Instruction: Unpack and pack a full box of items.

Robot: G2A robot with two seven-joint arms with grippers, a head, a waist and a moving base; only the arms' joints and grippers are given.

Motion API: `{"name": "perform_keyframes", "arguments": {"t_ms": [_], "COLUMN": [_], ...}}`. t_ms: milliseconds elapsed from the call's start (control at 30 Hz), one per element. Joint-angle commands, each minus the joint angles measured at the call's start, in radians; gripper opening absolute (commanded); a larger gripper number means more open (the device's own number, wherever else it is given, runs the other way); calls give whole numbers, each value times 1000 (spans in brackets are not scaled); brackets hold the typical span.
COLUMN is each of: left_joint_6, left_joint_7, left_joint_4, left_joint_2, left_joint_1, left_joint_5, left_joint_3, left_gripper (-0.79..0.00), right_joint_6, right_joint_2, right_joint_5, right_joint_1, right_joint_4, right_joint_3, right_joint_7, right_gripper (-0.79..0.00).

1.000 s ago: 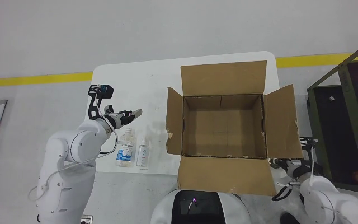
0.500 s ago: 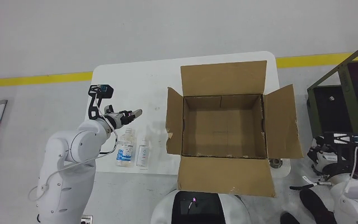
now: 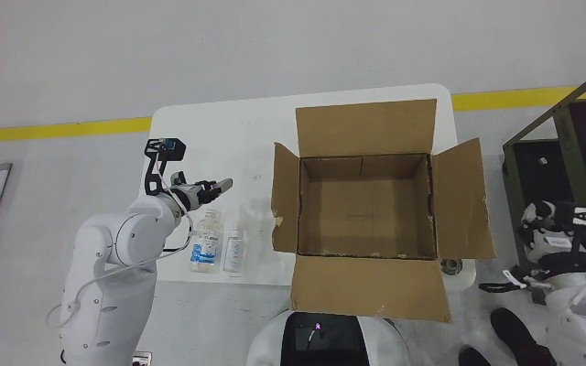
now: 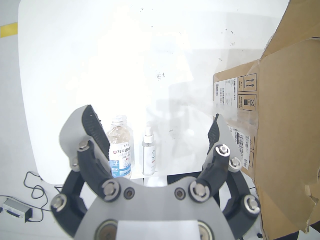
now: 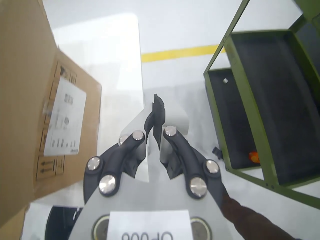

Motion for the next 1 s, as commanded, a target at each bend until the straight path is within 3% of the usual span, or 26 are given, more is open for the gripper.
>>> {"name": "perform_keyframes", "arguments": {"t_ms": [0, 167, 300, 533, 967], "left_joint_6": [0, 0, 0, 0, 0], "left_joint_7": [0, 0, 0, 0, 0], "left_joint_4": [0, 0, 0, 0, 0], "left_joint_2": [0, 0, 0, 0, 0], "left_joint_1": [0, 0, 0, 0, 0], "left_joint_5": [0, 0, 0, 0, 0], "left_joint_3": [0, 0, 0, 0, 0], "left_gripper": [0, 0, 0, 0, 0], "right_joint_6": [-3, -40, -51, -44, -37], "right_joint_2": [-2, -4, -5, -8, -9], "right_joint_5": [13, -94, -139, -185, -187], "right_joint_1": [20, 53, 61, 66, 68], "right_joint_4": [26, 95, 115, 126, 127], "right_joint_3": [-11, -50, -70, -94, -99], "right_joint_7": [-101, -381, -481, -539, -534], "right_gripper": [-785, -785, -785, -785, -785]}}
